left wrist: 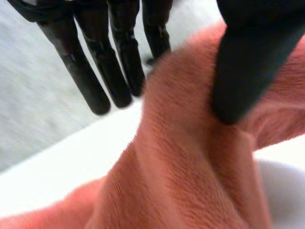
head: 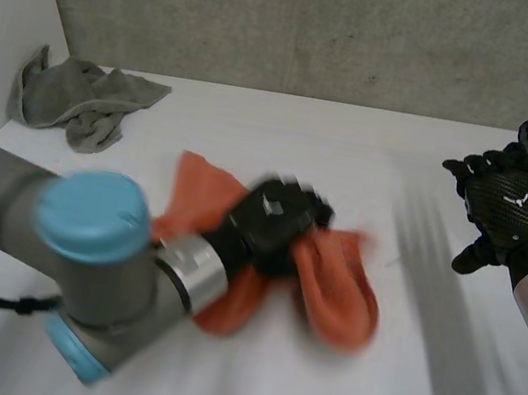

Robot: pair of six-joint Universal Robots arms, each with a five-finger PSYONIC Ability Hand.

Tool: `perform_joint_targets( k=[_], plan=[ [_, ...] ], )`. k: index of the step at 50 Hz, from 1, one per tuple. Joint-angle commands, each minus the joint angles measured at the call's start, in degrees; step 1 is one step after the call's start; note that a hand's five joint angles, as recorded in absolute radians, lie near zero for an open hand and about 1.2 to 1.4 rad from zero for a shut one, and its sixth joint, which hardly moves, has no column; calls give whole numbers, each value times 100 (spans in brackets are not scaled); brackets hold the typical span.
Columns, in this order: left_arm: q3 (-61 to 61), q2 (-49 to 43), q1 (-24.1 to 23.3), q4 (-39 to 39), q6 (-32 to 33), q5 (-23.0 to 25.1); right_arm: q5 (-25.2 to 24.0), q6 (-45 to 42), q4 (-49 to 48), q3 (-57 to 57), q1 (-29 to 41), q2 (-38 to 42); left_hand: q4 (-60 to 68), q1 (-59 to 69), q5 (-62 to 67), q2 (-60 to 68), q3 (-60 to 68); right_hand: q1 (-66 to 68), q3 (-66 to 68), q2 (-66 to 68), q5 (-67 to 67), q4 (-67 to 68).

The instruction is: Fold the laundry.

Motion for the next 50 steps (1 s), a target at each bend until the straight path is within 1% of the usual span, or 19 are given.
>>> perform_joint_targets(
  k=[1, 2, 6, 11, 12, 15, 16, 19, 21, 24, 27, 29, 35, 41, 45, 46, 48, 49, 50],
  plan=[
    [518, -53, -95, -781, 789, -248, -43, -6, 92, 15, 29, 82, -1057, -774, -1046, -1062, -1090, -276, -207, -200, -270, -215],
    [536, 253, -26, -834, 798, -397, -43, -23, 119, 6, 37, 82, -1341, -1059, -1330, -1347, -1374, -276, -207, -200, -270, -215],
    [370, 992, 264, -887, 763, -705, -209, -76, 417, -91, 38, 82, -1545, -1263, -1534, -1551, -1578, -276, -207, -200, -270, -215],
    [-342, 1845, 511, -896, 763, -899, -771, -383, 1128, -407, 29, 82, -1479, -1196, -1468, -1485, -1512, -276, -207, -200, -270, -215],
    [-500, 1986, 537, -896, 780, -916, -1025, -601, 1408, -520, 29, 91, -1445, -1163, -1434, -1451, -1479, -276, -207, -200, -270, -215],
    [-1194, 2479, 687, -887, 789, -961, -1378, -1015, 1805, -644, 29, 126, -1378, -1095, -1367, -1384, -1411, -276, -207, -200, -270, -215],
    [-1361, 2575, 739, -887, 789, -961, -1518, -1304, 2033, -697, 20, 196, -1344, -1062, -1333, -1350, -1378, -276, -207, -200, -270, -215],
    [-2003, 2910, 1020, -896, 781, -934, -1669, -1727, 2342, -768, 29, 398, -1193, -911, -1182, -1199, -1226, -202, -133, -126, -196, -141],
    [-2442, 3033, 1293, -896, 789, -908, -1616, -2018, 2649, -820, 73, 592, -573, -290, -562, -579, -606, 169, 238, 245, 175, 230],
    [-2899, 3042, 1670, -905, 789, -864, -1432, -2063, 3036, -820, 143, 776, -1, 282, 10, -7, -34, 589, 658, 665, 595, 650],
    [-3120, 3007, 1847, -905, 789, -803, -1300, -1905, 3099, -681, 265, 864, 136, 419, 147, 130, 103, 1076, 1145, 1152, 1082, 1137],
    [-3217, 2920, 1917, -905, 789, -627, -1273, -1799, 3020, -522, 275, 865, 120, 402, 131, 114, 86, 1296, 1365, 1371, 1301, 1356],
    [-3156, 2279, 2040, -861, 781, 31, -1291, -1746, 2221, 67, 257, 865, -215, 67, -204, -221, -248, 1381, 1450, 1457, 1387, 1442],
    [-2884, 1725, 2085, -659, 816, 217, -1308, -1728, 1473, 410, 275, 961, -604, -321, -593, -610, -637, 1465, 1534, 1540, 1471, 1526],
    [-2655, 1355, 2023, -483, 833, 217, -1308, -1728, 1104, 463, 362, 1216, -570, -288, -559, -576, -604, 2387, 2457, 2463, 2393, 2448],
    [-2576, 1250, 2014, -431, 833, 217, -1308, -1720, 999, 463, 441, 1303, -520, -238, -509, -526, -554, 3273, 3342, 3348, 3279, 3334],
    [-2506, 1162, 2006, -378, 833, 208, -1308, -1693, 875, 463, 521, 1339, -503, -221, -492, -509, -536, 4420, 4489, 4495, 4425, 4481],
    [-2470, 1127, 1997, -342, 833, 208, -1300, -1667, 744, 472, 582, 1348, -470, -187, -459, -475, -503, 5675, 5744, 5750, 5680, 5735],
    [-2435, 1065, 1979, -272, 833, 217, -1300, -1641, 682, 472, 617, 1348, -353, -70, -342, -359, -386, 6303, 6372, 6379, 6309, 6364]
  ],
)
